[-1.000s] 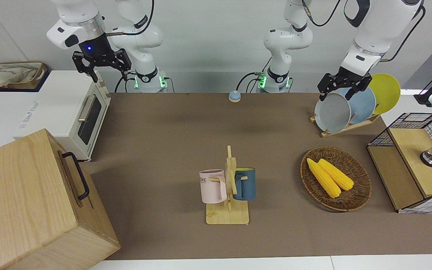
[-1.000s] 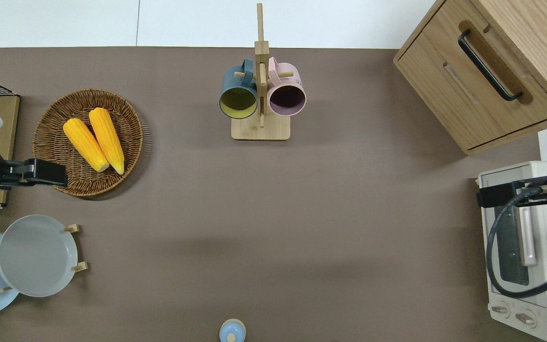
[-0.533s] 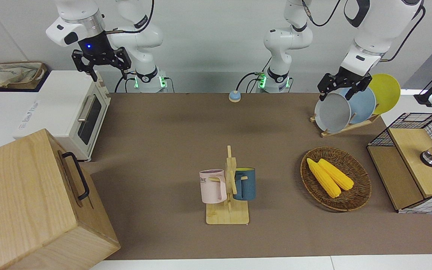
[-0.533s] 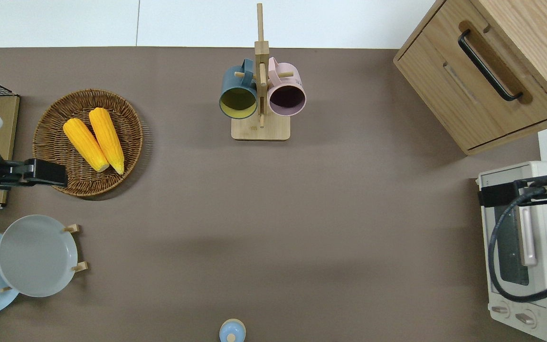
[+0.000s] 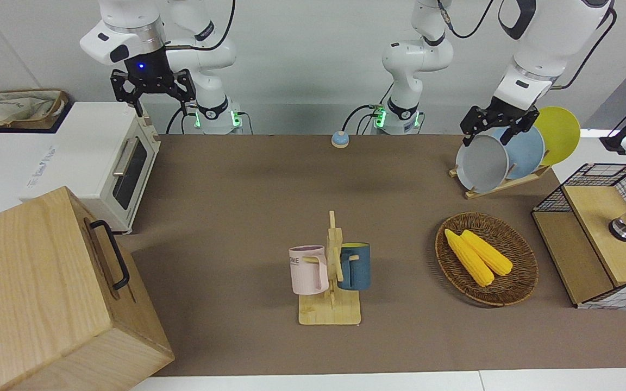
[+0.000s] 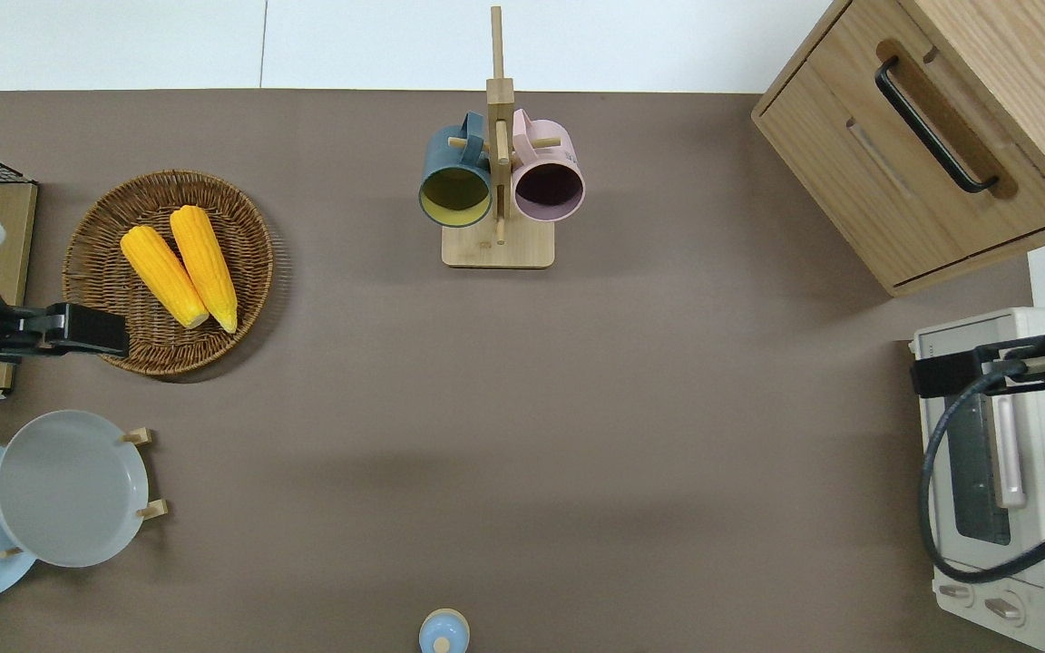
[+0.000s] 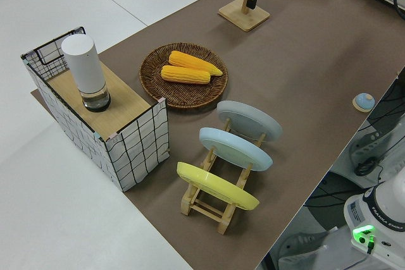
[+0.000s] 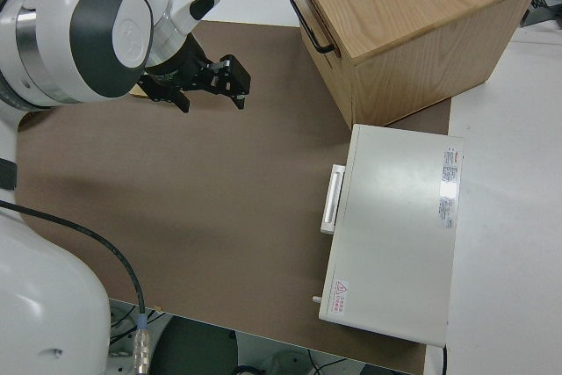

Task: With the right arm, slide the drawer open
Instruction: 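Raise the right arm and swing the right gripper toward the table center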

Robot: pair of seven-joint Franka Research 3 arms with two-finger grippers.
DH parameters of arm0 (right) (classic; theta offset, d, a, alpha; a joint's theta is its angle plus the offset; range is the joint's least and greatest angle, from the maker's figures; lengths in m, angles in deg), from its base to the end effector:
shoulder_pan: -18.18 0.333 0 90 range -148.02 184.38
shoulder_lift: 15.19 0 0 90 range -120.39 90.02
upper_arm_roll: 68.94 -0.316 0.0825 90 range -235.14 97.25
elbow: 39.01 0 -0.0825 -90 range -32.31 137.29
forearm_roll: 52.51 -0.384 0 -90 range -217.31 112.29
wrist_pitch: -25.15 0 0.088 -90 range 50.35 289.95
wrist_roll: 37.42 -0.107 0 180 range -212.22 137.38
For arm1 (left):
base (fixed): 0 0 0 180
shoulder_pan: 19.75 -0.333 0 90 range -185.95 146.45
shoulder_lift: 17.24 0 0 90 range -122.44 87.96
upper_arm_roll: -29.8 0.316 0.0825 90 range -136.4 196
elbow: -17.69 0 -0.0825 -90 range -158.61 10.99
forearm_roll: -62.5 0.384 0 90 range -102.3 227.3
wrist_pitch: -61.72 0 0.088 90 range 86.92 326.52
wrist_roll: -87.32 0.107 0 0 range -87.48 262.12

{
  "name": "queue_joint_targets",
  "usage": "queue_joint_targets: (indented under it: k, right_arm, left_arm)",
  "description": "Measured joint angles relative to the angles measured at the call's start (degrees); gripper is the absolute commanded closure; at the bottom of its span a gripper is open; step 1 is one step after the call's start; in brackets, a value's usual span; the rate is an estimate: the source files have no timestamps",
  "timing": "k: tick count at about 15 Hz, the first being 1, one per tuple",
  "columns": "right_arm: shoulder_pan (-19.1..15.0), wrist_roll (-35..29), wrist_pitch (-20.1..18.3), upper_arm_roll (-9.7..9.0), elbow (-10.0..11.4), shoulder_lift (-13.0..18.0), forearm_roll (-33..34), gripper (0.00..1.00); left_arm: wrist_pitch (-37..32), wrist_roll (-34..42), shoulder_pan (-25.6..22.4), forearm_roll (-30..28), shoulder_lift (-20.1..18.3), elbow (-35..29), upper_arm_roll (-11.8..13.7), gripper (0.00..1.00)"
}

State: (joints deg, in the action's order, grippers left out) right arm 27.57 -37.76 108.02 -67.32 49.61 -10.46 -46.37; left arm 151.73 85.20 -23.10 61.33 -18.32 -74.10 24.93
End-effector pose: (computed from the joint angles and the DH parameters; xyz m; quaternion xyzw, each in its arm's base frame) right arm 0.5123 0.0565 0.6697 0.9969 0.0586 -0.0052 0.0525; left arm 0.5480 -0.0172 0.6201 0.9999 0.0053 -0.0064 0.0092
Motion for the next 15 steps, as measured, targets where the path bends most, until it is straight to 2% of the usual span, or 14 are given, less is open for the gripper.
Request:
queue_joint_targets:
  k: [8, 9, 13, 15]
  right_arm:
    - [2.7, -3.0, 0.3, -0.67, 0.6, -0.1, 1.9, 0.019]
    - [3.1, -4.5, 0.4, -1.31, 1.1, -0.1, 3.1, 0.019]
    - [4.1, -12.4, 0.9, -6.11, 3.8, -0.5, 8.7, 0.019]
    - [5.1, -14.7, 1.3, -7.3, 5.1, -0.8, 11.7, 0.019]
  left_arm:
    - [0.0, 0.0, 0.0, 0.0, 0.0, 0.0, 0.0, 0.0]
    - [0.0, 0.0, 0.0, 0.0, 0.0, 0.0, 0.0, 0.0]
    - [0.0, 0.0, 0.0, 0.0, 0.0, 0.0, 0.0, 0.0]
    - [0.0, 0.0, 0.0, 0.0, 0.0, 0.0, 0.0, 0.0]
